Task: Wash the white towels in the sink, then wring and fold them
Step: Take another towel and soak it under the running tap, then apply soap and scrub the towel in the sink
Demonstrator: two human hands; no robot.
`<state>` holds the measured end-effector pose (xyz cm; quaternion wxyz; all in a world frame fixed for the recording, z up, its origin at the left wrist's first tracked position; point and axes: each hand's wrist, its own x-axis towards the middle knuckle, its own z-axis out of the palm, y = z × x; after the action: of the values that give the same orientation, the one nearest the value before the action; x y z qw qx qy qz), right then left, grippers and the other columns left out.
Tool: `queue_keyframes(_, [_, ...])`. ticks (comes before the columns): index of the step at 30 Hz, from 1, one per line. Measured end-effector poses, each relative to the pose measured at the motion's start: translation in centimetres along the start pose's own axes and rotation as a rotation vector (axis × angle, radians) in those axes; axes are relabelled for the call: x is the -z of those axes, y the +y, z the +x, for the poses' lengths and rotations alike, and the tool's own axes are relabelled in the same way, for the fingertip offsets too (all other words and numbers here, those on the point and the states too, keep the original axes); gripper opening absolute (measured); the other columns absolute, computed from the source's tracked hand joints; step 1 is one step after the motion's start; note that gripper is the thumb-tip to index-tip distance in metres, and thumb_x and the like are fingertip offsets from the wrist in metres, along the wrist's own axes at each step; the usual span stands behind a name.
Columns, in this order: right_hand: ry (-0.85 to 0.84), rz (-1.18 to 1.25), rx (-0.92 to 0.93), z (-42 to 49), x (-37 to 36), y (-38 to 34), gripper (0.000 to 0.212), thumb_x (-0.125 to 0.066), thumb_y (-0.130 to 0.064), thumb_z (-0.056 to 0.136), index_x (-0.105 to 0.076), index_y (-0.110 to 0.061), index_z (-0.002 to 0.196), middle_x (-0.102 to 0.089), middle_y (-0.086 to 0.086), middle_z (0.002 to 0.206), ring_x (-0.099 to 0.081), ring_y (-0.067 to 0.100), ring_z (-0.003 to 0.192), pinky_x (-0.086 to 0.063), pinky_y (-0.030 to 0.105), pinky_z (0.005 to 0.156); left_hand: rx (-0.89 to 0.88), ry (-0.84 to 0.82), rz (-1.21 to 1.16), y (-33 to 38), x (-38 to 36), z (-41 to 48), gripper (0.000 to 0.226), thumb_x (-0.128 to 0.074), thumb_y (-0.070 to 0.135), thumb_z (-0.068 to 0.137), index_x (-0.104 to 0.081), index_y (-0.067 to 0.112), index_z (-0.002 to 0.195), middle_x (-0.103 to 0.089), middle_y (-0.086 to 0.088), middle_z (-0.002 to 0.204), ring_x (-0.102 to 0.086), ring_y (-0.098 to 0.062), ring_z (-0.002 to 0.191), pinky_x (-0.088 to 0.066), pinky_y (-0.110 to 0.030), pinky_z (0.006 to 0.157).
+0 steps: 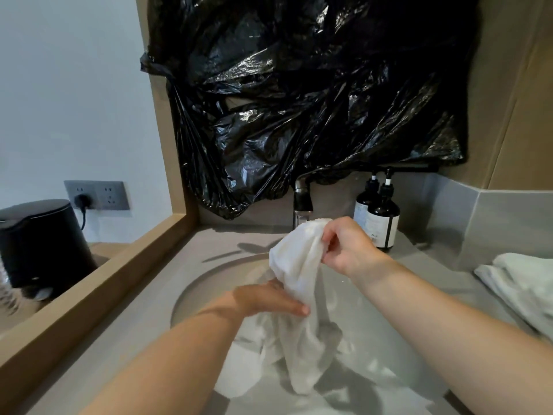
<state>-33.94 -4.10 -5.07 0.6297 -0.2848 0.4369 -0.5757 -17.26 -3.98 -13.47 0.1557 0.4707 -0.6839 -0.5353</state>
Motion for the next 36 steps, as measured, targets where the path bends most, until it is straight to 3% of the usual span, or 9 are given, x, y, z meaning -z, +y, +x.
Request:
queue_keyframes(3, [-0.032,0.108,0.032,-0.6,-0.6,-0.7,0.022,-0.03,0.01,0.05,-0.04,-0.008,0.06,-0.045,0.005,0.063,-0.045,0.021,0.059,-0.042,0.024,0.058,-0.077,0.148,-0.093,0.4,-1.8,0.8,0.048,-0.083,0.02,0.077,-0.058,0.033,0.116,-0.064,0.006,0.12,-0.061,-0.007,0.108,-0.051,-0.019,0.09])
queue_keyframes(6, [0.036,0.228,0.053,-0.2,0.1,-1.8,0.023,-0.027,0.007,0.047,-0.032,-0.011,0.06,-0.035,0.002,0.06,-0.04,0.019,0.052,-0.044,0.019,0.048,-0.126,0.277,-0.07,1.0,-0.7,0.4,0.047,-0.086,0.03,0.069,-0.064,0.027,0.11,-0.069,0.0,0.113,-0.065,-0.015,0.106,-0.054,-0.032,0.094])
queue_keyframes(10, [0.055,0.091,-0.027,0.3,2.8,-2.3,0.053,-0.024,0.006,0.052,-0.056,0.003,0.094,-0.06,0.014,0.09,-0.06,0.033,0.085,-0.05,0.043,0.093,-0.233,0.319,-0.016,1.5,2.3,-0.7,0.058,-0.078,0.037,0.058,-0.071,0.017,0.112,-0.072,-0.003,0.109,-0.068,-0.02,0.103,-0.055,-0.035,0.088])
queue_keyframes(14, [0.058,-0.366,-0.155,1.0,5.2,0.5,0.031,-0.027,0.011,0.054,-0.049,0.002,0.074,-0.057,0.016,0.078,-0.059,0.035,0.072,-0.057,0.046,0.065,-0.05,0.47,0.345,0.3,3.4,-0.3,0.064,-0.082,0.034,0.065,-0.062,0.022,0.125,-0.066,0.002,0.113,-0.063,-0.016,0.098,-0.051,-0.022,0.077])
queue_keyframes(17, [0.045,-0.902,-0.254,2.7,6.7,3.2,0.021,-0.036,0.009,0.084,-0.055,0.001,0.089,-0.058,0.016,0.077,-0.062,0.029,0.065,-0.055,0.039,0.061,0.08,0.446,0.732,-1.2,2.2,1.0,0.07,-0.073,0.036,0.083,-0.04,0.028,0.145,-0.051,0.002,0.138,-0.053,-0.018,0.121,-0.046,-0.026,0.094])
queue_keyframes(21, [-0.056,-1.662,-0.032,4.4,7.5,6.8,0.059,-0.053,-0.033,0.095,-0.026,-0.007,0.141,-0.046,0.015,0.134,-0.051,0.032,0.119,-0.046,0.036,0.091,0.279,0.097,0.973,-2.4,-0.3,2.3,0.075,-0.055,0.047,0.091,-0.016,0.036,0.155,-0.025,-0.003,0.157,-0.038,-0.028,0.136,-0.036,-0.041,0.109])
queue_keyframes(26, [-0.7,-2.453,-0.076,4.6,8.5,12.0,0.09,-0.046,-0.066,0.082,-0.002,-0.034,0.154,-0.002,0.009,0.158,-0.009,0.036,0.145,-0.018,0.042,0.117,0.404,-0.085,1.074,-2.9,-2.1,2.9,0.088,-0.054,0.04,0.09,0.007,0.042,0.153,-0.024,-0.006,0.157,-0.038,-0.031,0.134,-0.039,-0.036,0.101])
queue_keyframes(29, [-0.624,-2.304,-0.136,5.4,8.6,10.9,0.093,-0.05,-0.068,0.072,-0.014,-0.034,0.151,-0.025,0.007,0.152,-0.032,0.031,0.138,-0.034,0.042,0.11,0.327,-0.09,0.851,-2.2,-1.6,2.5,0.072,-0.057,0.03,0.093,-0.018,0.035,0.154,-0.041,-0.004,0.148,-0.049,-0.026,0.12,-0.04,-0.029,0.088])
queue_keyframes(36, [-0.158,-1.748,0.18,4.2,7.8,4.2,0.028,-0.051,-0.022,0.093,-0.067,-0.016,0.115,-0.062,0.003,0.12,-0.058,0.023,0.109,-0.047,0.027,0.088,0.068,0.352,0.574,0.2,-1.3,3.9,0.04,-0.055,0.024,0.097,-0.054,0.023,0.136,-0.048,0.001,0.144,-0.05,-0.019,0.127,-0.039,-0.028,0.105])
